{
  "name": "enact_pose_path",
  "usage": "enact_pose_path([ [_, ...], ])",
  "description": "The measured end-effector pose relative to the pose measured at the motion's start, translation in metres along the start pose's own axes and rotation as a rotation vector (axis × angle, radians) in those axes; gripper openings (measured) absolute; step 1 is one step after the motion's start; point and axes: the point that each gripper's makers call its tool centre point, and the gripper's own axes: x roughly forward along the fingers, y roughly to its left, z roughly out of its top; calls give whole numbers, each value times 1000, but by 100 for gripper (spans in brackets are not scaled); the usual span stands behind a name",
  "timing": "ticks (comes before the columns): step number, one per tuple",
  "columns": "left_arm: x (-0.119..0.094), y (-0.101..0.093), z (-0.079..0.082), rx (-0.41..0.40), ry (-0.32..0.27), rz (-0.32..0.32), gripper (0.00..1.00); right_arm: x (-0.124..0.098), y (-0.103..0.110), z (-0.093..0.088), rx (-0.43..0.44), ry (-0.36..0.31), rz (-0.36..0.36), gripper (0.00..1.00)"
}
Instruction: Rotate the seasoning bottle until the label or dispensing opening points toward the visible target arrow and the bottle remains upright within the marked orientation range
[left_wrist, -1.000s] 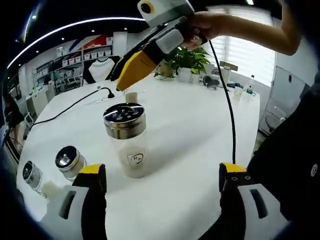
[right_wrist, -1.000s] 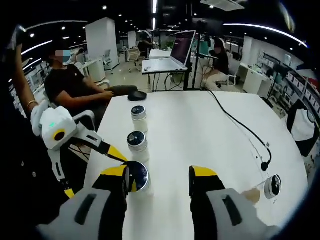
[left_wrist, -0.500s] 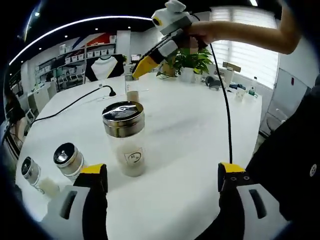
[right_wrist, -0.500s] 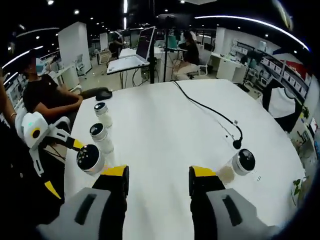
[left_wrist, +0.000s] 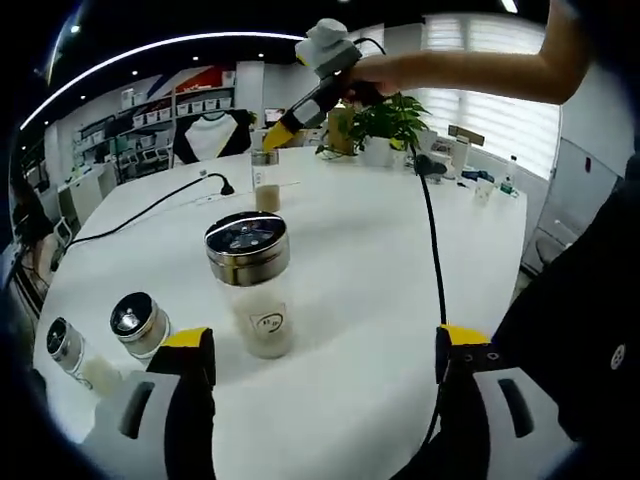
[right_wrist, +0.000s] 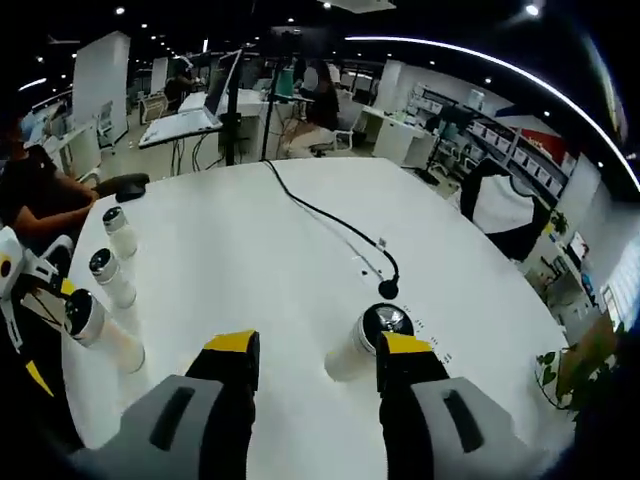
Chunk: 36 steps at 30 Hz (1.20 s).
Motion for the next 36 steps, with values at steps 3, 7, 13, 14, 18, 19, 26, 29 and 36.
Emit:
enact_pose_path([
  [3, 0, 1, -4, -2, 24, 10, 97, 8, -12, -5, 8, 16, -15, 46],
  [7, -1, 1, -4, -13, 23, 13, 97, 26, -35, -6, 12, 36, -34, 46],
  [13, 0, 10, -7, -34, 38, 51, 96, 41, -41, -9, 38, 65, -44, 46],
  [14, 0, 10, -7, -36, 38, 48, 95, 47, -40, -5, 30, 63, -35, 46],
  [18, -2, 13, -7, -46, 38, 68, 91, 62, -47, -9, 54, 73, -33, 46],
  [19, -2, 13, -7, -44, 37, 69, 91, 65, -49, -9, 60, 74, -35, 46],
  [26, -5, 12, 2, -74, -4, 67, 94, 74, -51, -15, 143, 81, -35, 44],
  [29, -4, 12, 2, -53, 4, 63, 95, 71, -49, -20, 161, 94, -41, 43],
  [36, 1, 12, -2, -64, 24, 53, 94, 75, -47, -20, 120, 57, -10, 39],
])
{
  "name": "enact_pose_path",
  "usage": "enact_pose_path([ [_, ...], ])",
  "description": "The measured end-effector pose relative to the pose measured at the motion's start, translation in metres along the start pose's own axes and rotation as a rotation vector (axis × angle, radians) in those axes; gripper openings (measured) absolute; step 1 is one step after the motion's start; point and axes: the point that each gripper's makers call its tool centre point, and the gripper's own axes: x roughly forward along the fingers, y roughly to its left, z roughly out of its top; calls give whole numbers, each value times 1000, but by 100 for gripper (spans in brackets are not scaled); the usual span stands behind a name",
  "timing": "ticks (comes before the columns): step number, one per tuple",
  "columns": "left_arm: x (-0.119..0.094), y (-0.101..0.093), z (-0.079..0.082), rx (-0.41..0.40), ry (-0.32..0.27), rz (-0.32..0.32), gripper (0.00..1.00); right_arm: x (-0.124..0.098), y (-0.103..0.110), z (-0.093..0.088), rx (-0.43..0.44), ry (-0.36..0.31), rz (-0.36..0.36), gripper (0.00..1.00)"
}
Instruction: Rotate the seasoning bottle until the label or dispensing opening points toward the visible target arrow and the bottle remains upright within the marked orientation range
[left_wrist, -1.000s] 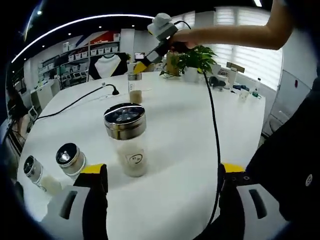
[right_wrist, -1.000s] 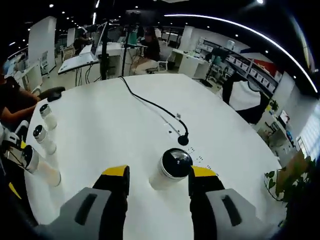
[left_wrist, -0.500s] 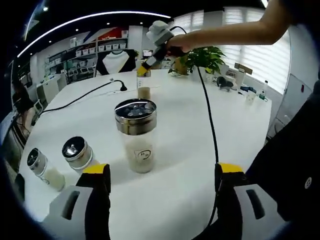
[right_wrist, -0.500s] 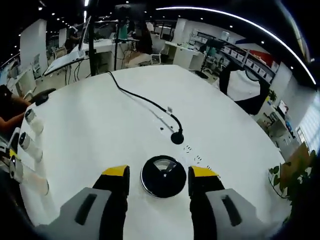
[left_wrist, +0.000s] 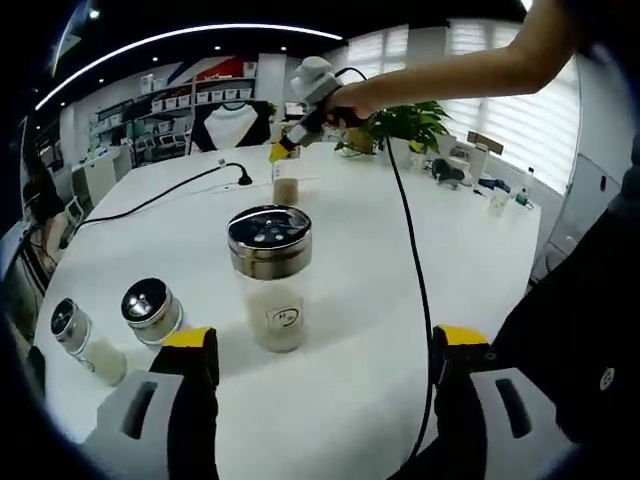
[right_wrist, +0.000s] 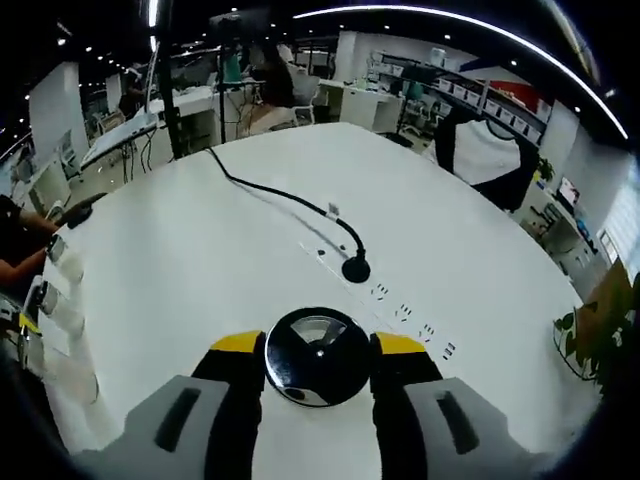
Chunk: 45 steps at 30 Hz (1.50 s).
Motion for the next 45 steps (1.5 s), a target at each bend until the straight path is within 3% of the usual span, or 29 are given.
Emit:
enact_pose_path([
  [2, 0, -1, 6, -23, -34, -10, 95, -7, 8, -3, 12, 0, -4, 39],
  [12, 2, -5, 11, 18, -23, -35, 95, -23, 18, -12, 10, 4, 8, 39],
  [35, -10, -28, 0, 94, 3, -147, 93, -68, 61, -55, -1, 0, 43, 39],
  [43, -2, -44, -2, 107, -2, -213, 92, -91, 83, -74, -12, 3, 52, 39],
  [45, -1, -48, -1, 113, -3, -228, 92, -90, 81, -75, -8, 2, 49, 39],
])
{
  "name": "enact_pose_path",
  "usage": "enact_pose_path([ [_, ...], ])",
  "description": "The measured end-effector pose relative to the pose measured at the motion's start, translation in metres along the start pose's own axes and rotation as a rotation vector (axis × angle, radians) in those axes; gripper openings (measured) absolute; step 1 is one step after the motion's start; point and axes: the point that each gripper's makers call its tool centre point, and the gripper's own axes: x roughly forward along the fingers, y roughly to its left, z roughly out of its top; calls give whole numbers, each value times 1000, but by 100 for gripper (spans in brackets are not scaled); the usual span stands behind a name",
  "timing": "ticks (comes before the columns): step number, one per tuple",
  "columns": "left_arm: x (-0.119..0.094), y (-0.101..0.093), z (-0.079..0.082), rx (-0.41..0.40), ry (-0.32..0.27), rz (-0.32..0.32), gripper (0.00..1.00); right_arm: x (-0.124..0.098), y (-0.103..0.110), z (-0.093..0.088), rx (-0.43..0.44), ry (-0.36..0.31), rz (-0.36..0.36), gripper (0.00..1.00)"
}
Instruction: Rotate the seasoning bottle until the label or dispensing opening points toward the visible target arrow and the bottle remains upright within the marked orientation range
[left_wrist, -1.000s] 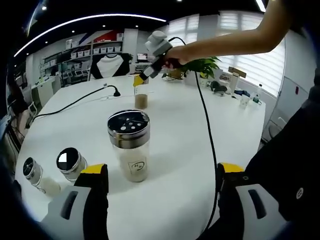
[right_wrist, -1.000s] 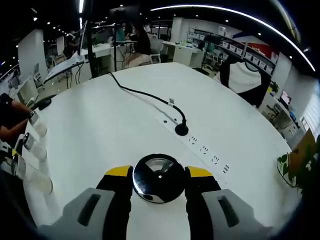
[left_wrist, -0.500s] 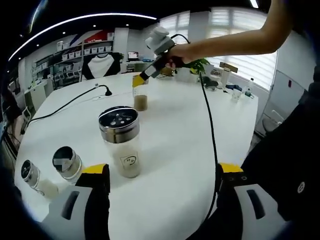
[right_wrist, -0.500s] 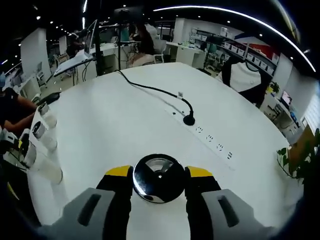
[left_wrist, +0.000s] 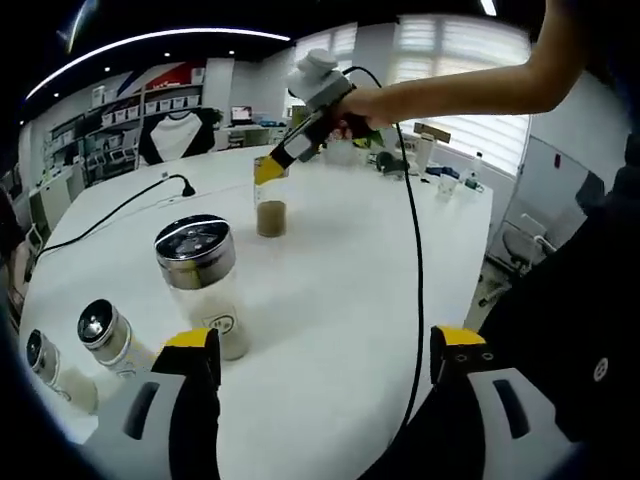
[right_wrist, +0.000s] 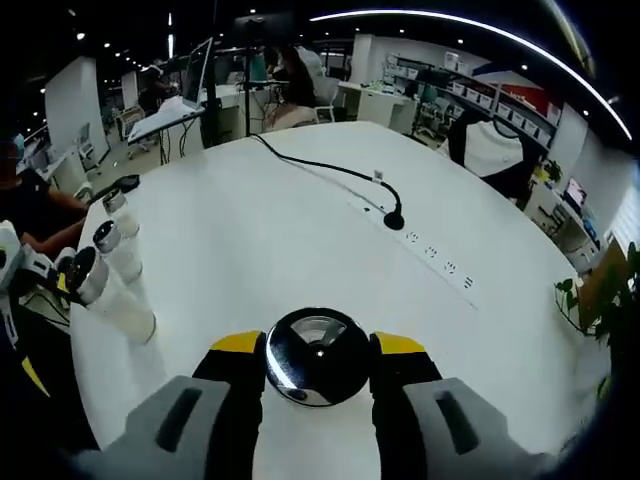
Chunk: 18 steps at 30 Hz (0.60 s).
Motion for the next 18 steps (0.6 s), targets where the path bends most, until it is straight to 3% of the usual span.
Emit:
enact_pose_path([
  [18, 20, -30, 10, 115, -1, -155, 86, -48, 61, -35, -8, 13, 52, 38],
])
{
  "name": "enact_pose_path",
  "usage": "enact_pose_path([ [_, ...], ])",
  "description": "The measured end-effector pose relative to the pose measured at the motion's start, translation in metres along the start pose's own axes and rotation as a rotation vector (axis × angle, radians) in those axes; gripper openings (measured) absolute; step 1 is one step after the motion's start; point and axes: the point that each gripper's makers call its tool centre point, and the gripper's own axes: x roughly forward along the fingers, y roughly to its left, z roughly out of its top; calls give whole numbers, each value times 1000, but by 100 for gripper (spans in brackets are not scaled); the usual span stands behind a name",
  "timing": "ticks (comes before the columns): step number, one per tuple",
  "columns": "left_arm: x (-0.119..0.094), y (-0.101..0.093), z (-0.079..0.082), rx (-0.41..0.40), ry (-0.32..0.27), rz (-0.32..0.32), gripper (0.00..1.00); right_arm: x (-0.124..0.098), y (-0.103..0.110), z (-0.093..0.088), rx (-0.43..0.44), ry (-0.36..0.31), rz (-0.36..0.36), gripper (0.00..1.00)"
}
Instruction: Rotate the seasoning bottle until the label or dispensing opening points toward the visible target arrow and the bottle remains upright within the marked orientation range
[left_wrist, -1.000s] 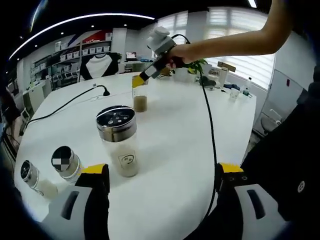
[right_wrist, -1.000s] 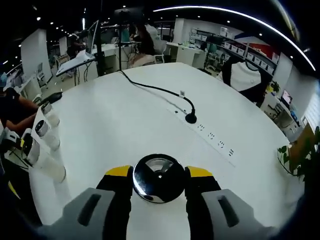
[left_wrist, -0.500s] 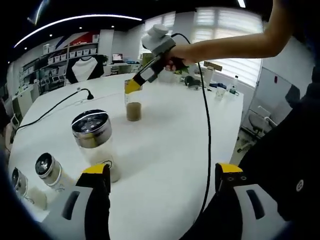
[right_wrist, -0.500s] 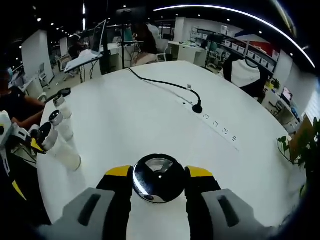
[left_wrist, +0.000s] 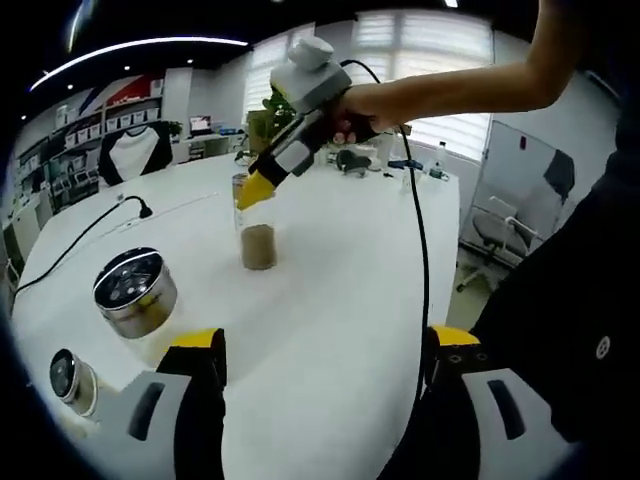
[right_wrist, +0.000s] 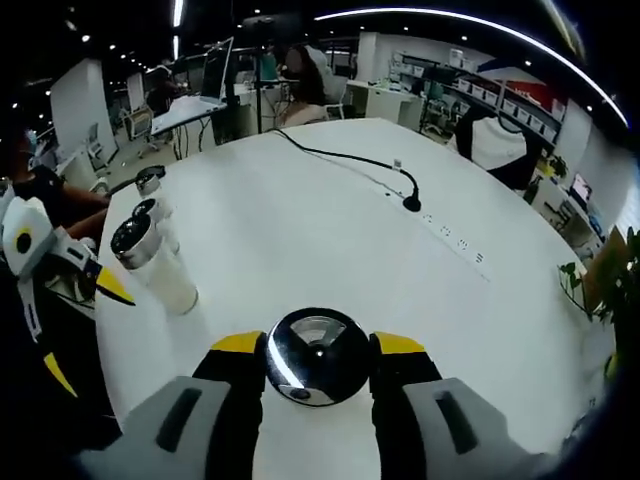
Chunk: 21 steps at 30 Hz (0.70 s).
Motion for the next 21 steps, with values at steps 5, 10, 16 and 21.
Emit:
enact_pose_path([
  [5, 9, -8, 2, 27, 10, -46, 86, -13, 19, -10, -20, 8, 38, 38],
  [10, 17, -13, 4, 41, 12, -83, 86, -24, 35, -17, -42, 1, 66, 38],
  [16, 24, -14, 6, 68, 17, -119, 85, -26, 46, -19, -75, 9, 110, 38],
  [21, 28, -13, 11, 71, -3, -140, 83, -28, 62, -19, -152, -7, 181, 38],
])
